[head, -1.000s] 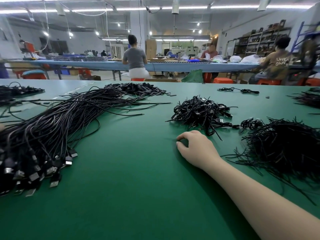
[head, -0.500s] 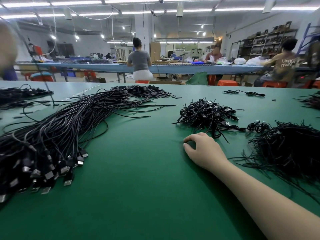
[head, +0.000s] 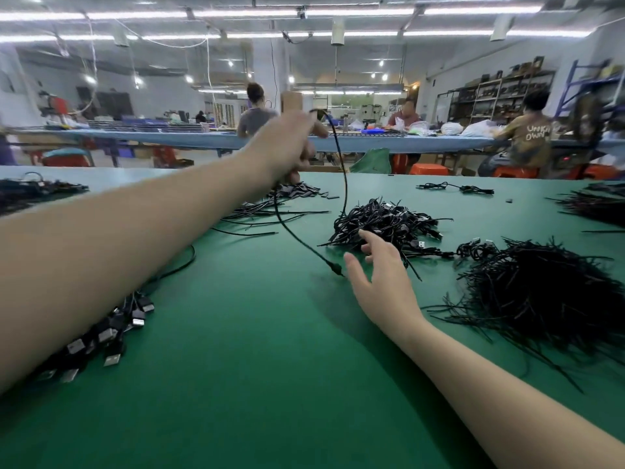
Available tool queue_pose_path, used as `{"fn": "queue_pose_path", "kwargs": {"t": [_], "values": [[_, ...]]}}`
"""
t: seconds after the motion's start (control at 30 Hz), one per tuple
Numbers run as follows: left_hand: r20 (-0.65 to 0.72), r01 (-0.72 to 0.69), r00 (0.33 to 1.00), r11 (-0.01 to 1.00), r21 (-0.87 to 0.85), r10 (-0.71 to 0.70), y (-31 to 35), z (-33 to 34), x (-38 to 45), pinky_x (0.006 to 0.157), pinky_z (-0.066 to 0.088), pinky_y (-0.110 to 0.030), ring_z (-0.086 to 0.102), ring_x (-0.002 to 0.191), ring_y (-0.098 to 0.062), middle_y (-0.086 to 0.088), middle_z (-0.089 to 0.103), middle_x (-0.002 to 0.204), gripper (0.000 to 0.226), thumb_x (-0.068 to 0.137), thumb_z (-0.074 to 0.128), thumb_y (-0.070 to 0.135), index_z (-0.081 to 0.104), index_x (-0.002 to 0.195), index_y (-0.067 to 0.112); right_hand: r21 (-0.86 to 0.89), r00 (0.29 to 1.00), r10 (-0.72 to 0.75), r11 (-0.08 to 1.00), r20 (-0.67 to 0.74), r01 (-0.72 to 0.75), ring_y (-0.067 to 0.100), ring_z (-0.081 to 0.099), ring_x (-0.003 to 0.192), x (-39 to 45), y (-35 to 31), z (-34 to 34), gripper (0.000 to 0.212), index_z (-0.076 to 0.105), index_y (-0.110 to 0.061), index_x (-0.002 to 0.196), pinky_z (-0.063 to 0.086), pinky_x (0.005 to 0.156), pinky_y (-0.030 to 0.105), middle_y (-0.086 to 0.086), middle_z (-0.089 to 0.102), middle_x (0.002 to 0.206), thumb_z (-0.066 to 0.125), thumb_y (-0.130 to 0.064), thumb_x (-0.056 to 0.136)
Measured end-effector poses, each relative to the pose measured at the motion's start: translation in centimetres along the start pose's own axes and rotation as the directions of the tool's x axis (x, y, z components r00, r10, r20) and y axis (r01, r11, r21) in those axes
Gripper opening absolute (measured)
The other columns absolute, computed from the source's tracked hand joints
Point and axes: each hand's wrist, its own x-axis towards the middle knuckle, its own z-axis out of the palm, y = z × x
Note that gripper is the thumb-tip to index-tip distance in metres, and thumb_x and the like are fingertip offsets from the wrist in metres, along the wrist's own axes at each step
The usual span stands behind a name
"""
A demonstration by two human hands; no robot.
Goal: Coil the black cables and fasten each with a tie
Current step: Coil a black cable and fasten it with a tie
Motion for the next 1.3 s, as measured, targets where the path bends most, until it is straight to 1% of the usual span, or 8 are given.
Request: {"fn": "queue_pose_path", "kwargs": {"t": [0.3,0.43,0.53,0.63,0.87,1.07,1.17,1.3], "values": [[0.117,0.175,0.974,0.972,0.156,-0.194,-7.3,6.2,-2.3,0.039,0.026,-0.017,0.038,0.045,-0.007,0.002,0.047,0.074,0.028,0.099,0.034,0.030,0.060,0.090,0.021,0.007,0.993,-0.113,0.994,0.015,0.113,0.007,0.051,0.082,0.0,-0.6,0.2,0.049,0.042,-0.022,0.136,0.046,0.078,0.030,0.000,0.048,0.123,0.060,-0.032,0.091],[0.111,-0.053,0.994,0.825,0.563,-0.012,-8.5,6.9,-3.4,0.055,0.040,-0.028,0.054,0.063,-0.020,-0.002,0.057,0.069,0.046,0.101,0.029,0.036,0.061,0.075,0.016,-0.174,0.915,-0.327,0.941,-0.237,0.291,0.024,0.048,0.110,-0.1,-1.5,-0.2,0.055,0.046,-0.014,0.135,0.044,0.088,0.038,0.010,0.040,0.141,0.065,-0.012,0.083],[0.084,-0.265,0.958,0.734,0.625,0.274,-10.6,6.9,-4.5,0.058,0.035,-0.033,0.049,0.062,-0.022,0.001,0.050,0.062,0.041,0.097,0.042,0.029,0.045,0.057,0.019,-0.377,0.888,-0.424,0.863,-0.177,0.337,0.027,0.055,0.105,-0.3,-1.6,-0.3,0.047,0.058,-0.019,0.125,0.038,0.088,0.042,0.001,0.066,0.109,0.068,-0.020,0.079],[0.163,-0.457,0.878,0.683,0.570,0.451,-13.1,6.1,-5.0,0.062,0.039,-0.035,0.048,0.069,-0.019,0.001,0.051,0.072,0.027,0.094,0.045,0.029,0.055,0.076,0.012,-0.395,0.904,-0.417,0.849,-0.092,0.352,0.026,0.061,0.072,-0.2,-1.4,-0.3,0.032,0.064,-0.017,0.111,0.041,0.077,0.038,-0.003,0.064,0.072,0.068,-0.027,0.081],[0.100,-0.439,0.857,0.613,0.657,0.506,-16.2,4.8,-4.6,0.067,0.051,-0.037,0.054,0.082,-0.017,0.002,0.054,0.093,0.018,0.091,0.061,0.029,0.061,0.102,0.015,-0.156,0.951,-0.239,0.965,-0.198,0.211,0.016,0.054,0.071,0.1,-0.9,-0.8,0.019,0.066,-0.019,0.103,0.040,0.060,0.031,-0.004,0.061,0.088,0.053,-0.032,0.097],[-0.298,0.260,0.929,0.960,0.103,-0.220,-16.3,4.9,-3.2,0.049,0.043,-0.026,0.055,0.048,-0.017,-0.002,0.056,0.067,0.044,0.088,0.057,0.054,0.051,0.105,0.014,-0.221,0.850,-0.505,0.855,-0.153,0.468,0.026,0.059,0.060,-1.1,-2.2,-1.0,0.023,0.068,-0.010,0.094,0.047,0.051,0.033,0.002,0.065,0.079,0.051,-0.025,0.095],[-0.133,0.492,0.796,0.759,-0.426,-0.590,-15.4,2.7,-2.3,0.038,0.046,-0.019,0.052,0.037,-0.009,0.000,0.057,0.060,0.047,0.089,0.055,0.057,0.056,0.093,0.010,-0.262,0.795,-0.605,0.775,-0.045,0.575,0.032,0.055,0.048,-1.5,-2.9,-0.5,0.031,0.068,-0.007,0.090,0.046,0.043,0.035,0.005,0.066,0.073,0.045,-0.027,0.093],[0.071,0.530,0.807,0.666,-0.525,-0.587,-15.4,-1.0,-1.5,0.043,0.051,-0.018,0.065,0.050,-0.007,0.001,0.068,0.070,0.024,0.101,0.048,0.027,0.064,0.094,0.011,-0.318,0.831,-0.550,0.776,0.083,0.545,0.035,0.054,0.051,-1.7,-2.6,-0.2,0.029,0.065,-0.008,0.092,0.045,0.045,0.038,0.006,0.063,0.068,0.045,-0.028,0.096]]}}
